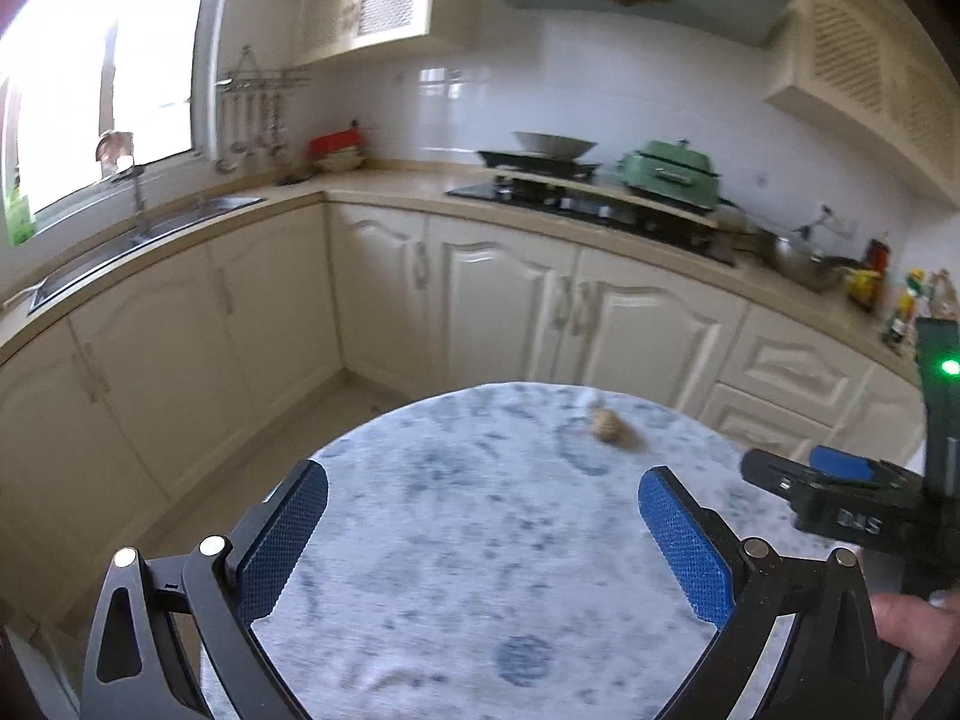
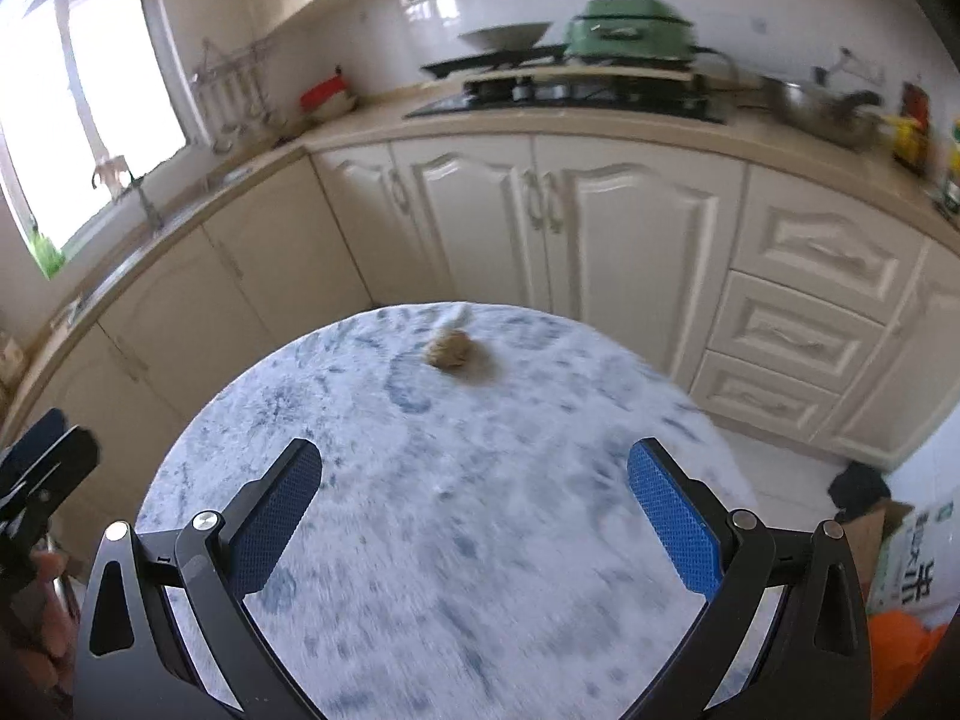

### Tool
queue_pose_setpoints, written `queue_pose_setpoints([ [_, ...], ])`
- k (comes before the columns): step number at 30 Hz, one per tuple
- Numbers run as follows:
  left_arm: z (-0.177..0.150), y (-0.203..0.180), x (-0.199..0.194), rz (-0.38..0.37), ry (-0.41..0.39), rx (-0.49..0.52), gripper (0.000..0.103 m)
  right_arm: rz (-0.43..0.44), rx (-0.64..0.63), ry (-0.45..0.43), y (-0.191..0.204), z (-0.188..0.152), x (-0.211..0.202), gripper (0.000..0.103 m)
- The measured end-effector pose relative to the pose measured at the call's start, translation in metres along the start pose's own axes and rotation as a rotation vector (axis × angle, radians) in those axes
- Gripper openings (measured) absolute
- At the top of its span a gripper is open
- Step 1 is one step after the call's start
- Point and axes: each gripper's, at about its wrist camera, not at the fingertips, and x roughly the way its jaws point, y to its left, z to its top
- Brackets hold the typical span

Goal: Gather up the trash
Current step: 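Bring both open tools back to the table, then grasp the brown bread crust with the right tool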

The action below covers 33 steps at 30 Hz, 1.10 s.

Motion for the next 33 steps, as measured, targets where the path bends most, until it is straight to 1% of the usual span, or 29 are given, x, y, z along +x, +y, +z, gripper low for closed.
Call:
queue_pose_setpoints([
  [3,0.004,0.008,0.018,0.017,0.020,-0.018,0.102,-0.011,-0.016,0.041,0.013,0.012,0.042,0.103],
  [5,0.010,0.014,0.036,0.026,0.034,-0.026,0.102,-0.012,-0.022,0.058,0.018,0.018,0.066,0.103],
  [8,0.021,0.021,0.073,0.030,0.056,-0.039,0.102,-0.028,-0.037,0.090,0.023,0.025,0.103,0.103],
  [10,0.026,0.026,0.097,0.033,0.075,-0.045,0.102,-0.041,-0.033,0.102,0.023,0.027,0.119,0.101],
  [12,0.030,0.030,0.115,0.030,0.090,-0.050,0.102,-0.049,-0.024,0.106,0.022,0.031,0.136,0.093],
  [13,0.033,0.032,0.122,0.027,0.096,-0.053,0.102,-0.057,-0.027,0.111,0.022,0.034,0.145,0.087],
  [14,0.033,0.032,0.130,0.025,0.101,-0.055,0.102,-0.063,-0.030,0.118,0.022,0.036,0.153,0.083],
  [15,0.034,0.032,0.138,0.025,0.108,-0.056,0.102,-0.061,-0.031,0.123,0.022,0.038,0.158,0.082],
  [18,0.034,0.033,0.152,0.022,0.119,-0.057,0.102,-0.063,-0.039,0.150,0.022,0.042,0.177,0.068],
  [20,0.033,0.033,0.160,0.026,0.123,-0.061,0.102,-0.061,-0.060,0.153,0.027,0.042,0.186,0.050],
  [21,0.033,0.034,0.163,0.024,0.124,-0.064,0.102,-0.060,-0.071,0.158,0.030,0.041,0.189,0.046],
  [22,0.032,0.034,0.165,0.023,0.126,-0.064,0.102,-0.065,-0.090,0.170,0.033,0.038,0.194,0.039],
  [23,0.032,0.034,0.167,0.024,0.130,-0.064,0.102,-0.067,-0.105,0.161,0.035,0.036,0.195,0.032],
  [25,0.031,0.034,0.169,0.024,0.133,-0.062,0.102,-0.047,-0.110,0.150,0.035,0.035,0.194,0.033],
  [28,0.029,0.031,0.168,0.022,0.140,-0.052,0.102,0.009,-0.071,0.148,0.024,0.035,0.191,0.032],
  [30,0.028,0.029,0.165,0.025,0.139,-0.044,0.102,0.031,-0.057,0.148,0.021,0.035,0.188,0.032],
  [33,0.024,0.021,0.158,0.025,0.143,-0.039,0.102,0.067,-0.037,0.137,0.016,0.031,0.175,0.032],
])
